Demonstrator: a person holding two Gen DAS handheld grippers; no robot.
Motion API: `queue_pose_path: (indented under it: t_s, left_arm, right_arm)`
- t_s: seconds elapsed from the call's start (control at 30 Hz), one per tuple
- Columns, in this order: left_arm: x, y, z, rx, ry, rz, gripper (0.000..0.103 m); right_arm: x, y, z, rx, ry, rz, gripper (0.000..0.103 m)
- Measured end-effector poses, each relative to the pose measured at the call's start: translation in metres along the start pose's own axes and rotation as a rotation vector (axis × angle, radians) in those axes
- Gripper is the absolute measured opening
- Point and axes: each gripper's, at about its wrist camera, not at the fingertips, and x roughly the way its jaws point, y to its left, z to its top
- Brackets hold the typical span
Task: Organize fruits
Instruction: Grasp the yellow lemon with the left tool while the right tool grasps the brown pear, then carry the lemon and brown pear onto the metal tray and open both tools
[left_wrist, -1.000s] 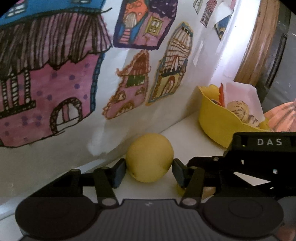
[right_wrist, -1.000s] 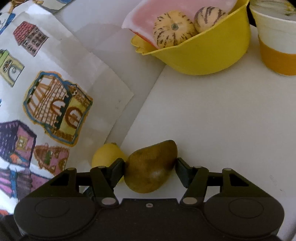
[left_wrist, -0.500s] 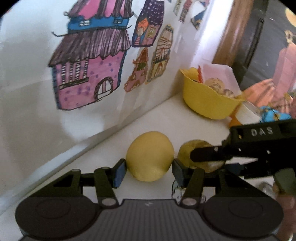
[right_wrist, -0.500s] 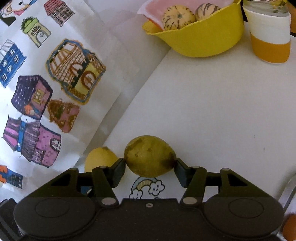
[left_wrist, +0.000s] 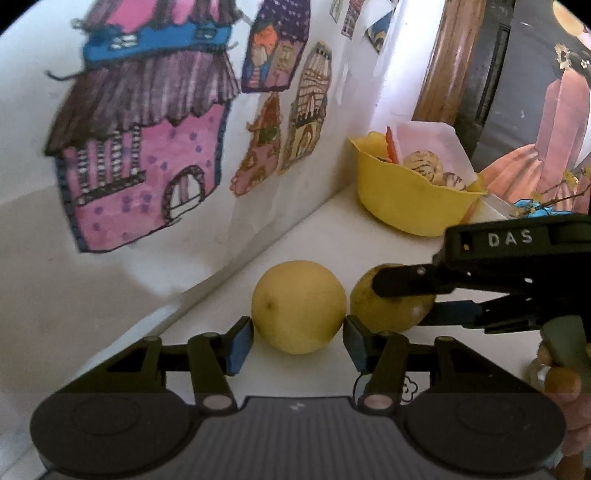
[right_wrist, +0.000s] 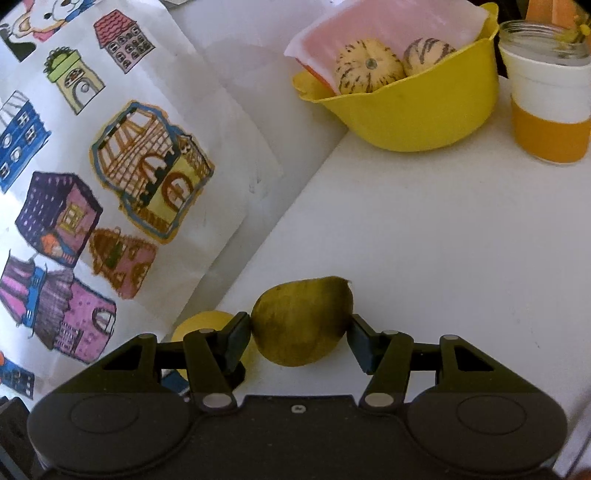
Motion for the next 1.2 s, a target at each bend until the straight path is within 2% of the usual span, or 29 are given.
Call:
queue_pose_path:
  t_s: [0.17,0.6,0.8,1.07,1.2]
  left_arm:
    - [0.007,-0.003,0.002,0.012,-0.001,-0.001,0.058]
    - [0.013,-0.005,0.007,0.007,0.004,0.004,0.057]
    - [0.009,-0.002,0.005,-0.003,0.000,0.010,0.057]
    - [0.007,0.000,0.005,-0.003,0.002,0.021,0.057]
    - [0.000,0.002,0.002,-0.002,0.012,0.019,0.056]
  right_arm:
    - [0.014,-0.002,0.005,0.018,0.009,0.020,0.059]
    - [0.033,0.014,0.011,-0.034,-0.020,0.021,0.058]
    - [0.043,0.022,0.016,-0.080,-0.041,-0.005,0.058]
    - [0.043,0.039,0.004,-0.170,-0.061,-0.058,0.055]
    - [0.035,0.043,-0.002,-0.138,-0.048,-0.064,0.054]
